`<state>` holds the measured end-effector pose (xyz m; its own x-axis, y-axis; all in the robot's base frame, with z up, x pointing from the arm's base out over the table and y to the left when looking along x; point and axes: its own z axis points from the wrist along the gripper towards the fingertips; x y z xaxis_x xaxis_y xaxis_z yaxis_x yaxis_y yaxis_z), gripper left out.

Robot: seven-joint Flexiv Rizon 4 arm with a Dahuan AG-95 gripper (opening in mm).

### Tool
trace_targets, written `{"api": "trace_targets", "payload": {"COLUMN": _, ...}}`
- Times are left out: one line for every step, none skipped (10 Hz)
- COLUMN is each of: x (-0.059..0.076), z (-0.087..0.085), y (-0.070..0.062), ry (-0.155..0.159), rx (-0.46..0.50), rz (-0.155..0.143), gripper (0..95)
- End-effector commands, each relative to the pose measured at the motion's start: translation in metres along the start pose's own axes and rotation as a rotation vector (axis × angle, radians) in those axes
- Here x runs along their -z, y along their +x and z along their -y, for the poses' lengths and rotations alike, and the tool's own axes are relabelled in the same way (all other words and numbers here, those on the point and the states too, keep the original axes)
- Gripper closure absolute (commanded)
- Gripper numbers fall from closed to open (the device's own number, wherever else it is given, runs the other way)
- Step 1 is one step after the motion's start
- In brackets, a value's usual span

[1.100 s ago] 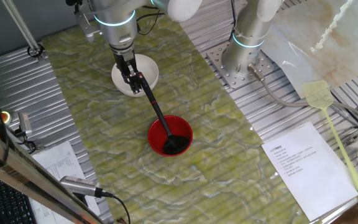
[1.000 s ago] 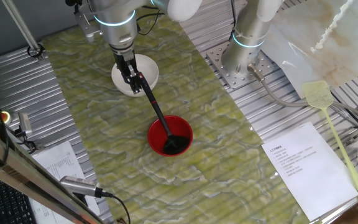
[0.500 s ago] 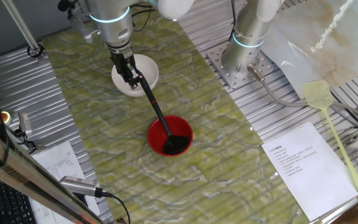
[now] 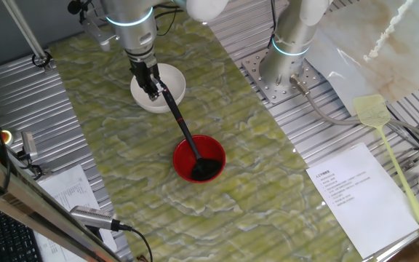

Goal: Scoop water with a large spoon from one bowl to another

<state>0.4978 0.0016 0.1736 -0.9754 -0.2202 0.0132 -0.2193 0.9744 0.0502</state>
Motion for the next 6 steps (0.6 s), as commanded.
{"api": "trace_targets", "payload": {"x": -0.0004, "z": 0.0000, "y": -0.0003, "ry": 0.003, "rx": 0.009, "rz": 0.003, "gripper": 95.0}}
{"api": "trace_targets", "payload": {"x": -0.0005, "z": -0.0001, "y": -0.0003, "ry": 0.004, "rx": 0.018, "rz": 0.004, "gripper": 95.0}}
{"api": "trace_targets", "payload": {"x": -0.0009, "z": -0.0006, "y": -0.0003, "ry": 0.005, "rx": 0.028, "rz": 0.003, "gripper": 95.0}}
{"api": "trace_targets", "payload": {"x": -0.0024, "z": -0.0023, "y": -0.0006, "ry": 0.009, "rx": 0.042, "rz": 0.001, "gripper": 95.0}}
{"api": "trace_targets", "payload": {"x": -0.0037, "z": -0.0040, "y": -0.0009, "ry": 0.011, "rx": 0.045, "rz": 0.001, "gripper": 95.0}}
{"api": "trace_targets", "payload": {"x": -0.0044, "z": -0.0051, "y": -0.0013, "ry": 0.013, "rx": 0.062, "rz": 0.001, "gripper": 95.0}}
